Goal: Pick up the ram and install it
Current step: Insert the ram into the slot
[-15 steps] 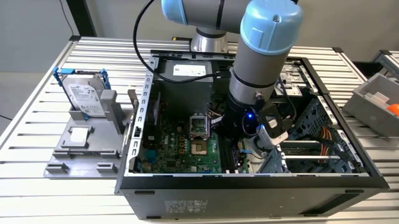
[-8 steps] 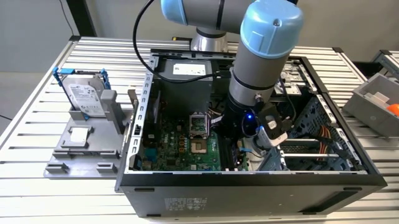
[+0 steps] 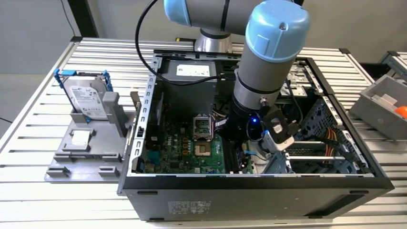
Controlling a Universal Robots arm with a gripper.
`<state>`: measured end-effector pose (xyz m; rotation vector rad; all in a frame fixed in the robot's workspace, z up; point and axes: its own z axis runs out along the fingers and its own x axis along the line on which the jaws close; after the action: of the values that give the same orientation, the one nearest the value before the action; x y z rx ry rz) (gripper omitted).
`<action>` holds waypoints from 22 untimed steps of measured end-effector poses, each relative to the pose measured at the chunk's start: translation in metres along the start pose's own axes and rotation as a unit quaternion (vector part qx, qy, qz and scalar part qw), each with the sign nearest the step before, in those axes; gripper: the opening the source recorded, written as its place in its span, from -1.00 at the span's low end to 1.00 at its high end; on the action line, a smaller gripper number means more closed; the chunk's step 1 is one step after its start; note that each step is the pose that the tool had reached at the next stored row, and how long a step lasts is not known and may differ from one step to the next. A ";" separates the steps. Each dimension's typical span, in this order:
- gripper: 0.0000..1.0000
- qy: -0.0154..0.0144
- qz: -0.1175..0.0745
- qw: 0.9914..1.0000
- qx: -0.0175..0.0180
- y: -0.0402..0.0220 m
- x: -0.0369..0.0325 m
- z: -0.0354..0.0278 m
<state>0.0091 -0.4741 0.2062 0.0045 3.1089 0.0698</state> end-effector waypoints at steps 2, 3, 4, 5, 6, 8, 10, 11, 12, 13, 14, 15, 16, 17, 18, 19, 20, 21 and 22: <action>-1.00 0.000 0.000 1.000 -0.002 -0.0011 0.0000 0.0014; -1.00 0.000 0.000 1.000 -0.003 -0.0012 0.0000 0.0016; -1.00 0.000 0.000 1.000 -0.003 -0.0011 0.0000 0.0016; -1.00 0.000 0.000 1.000 -0.003 -0.0011 0.0001 0.0017; -1.00 0.000 0.000 1.000 -0.003 -0.0011 0.0001 0.0018; -1.00 0.000 0.000 1.000 -0.003 -0.0011 0.0001 0.0019; 1.00 0.000 0.000 1.000 -0.004 -0.0007 0.0000 0.0025; 1.00 0.000 0.000 1.000 -0.003 -0.0009 -0.0001 0.0004; 1.00 0.001 0.000 1.000 -0.003 -0.0007 -0.0002 -0.0038; 1.00 0.001 0.000 1.000 -0.003 -0.0005 -0.0004 -0.0083; 1.00 0.001 0.000 1.000 -0.003 -0.0003 -0.0005 -0.0134; 1.00 0.001 0.000 1.000 -0.003 -0.0002 -0.0006 -0.0178; 1.00 0.001 0.000 1.000 -0.003 0.0000 -0.0008 -0.0223; 1.00 0.001 0.000 1.000 -0.003 0.0002 -0.0009 -0.0264; 1.00 0.001 0.000 1.000 -0.003 0.0003 -0.0010 -0.0290; 1.00 0.001 0.001 1.000 -0.004 0.0004 -0.0011 -0.0312; 1.00 0.002 0.001 1.000 -0.005 0.0001 -0.0012 -0.0326; 1.00 0.002 0.001 1.000 -0.005 0.0002 -0.0012 -0.0340; -1.00 0.002 0.001 1.000 -0.005 0.0002 -0.0012 -0.0339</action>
<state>0.0092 -0.4754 0.2402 0.0060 3.1126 0.0856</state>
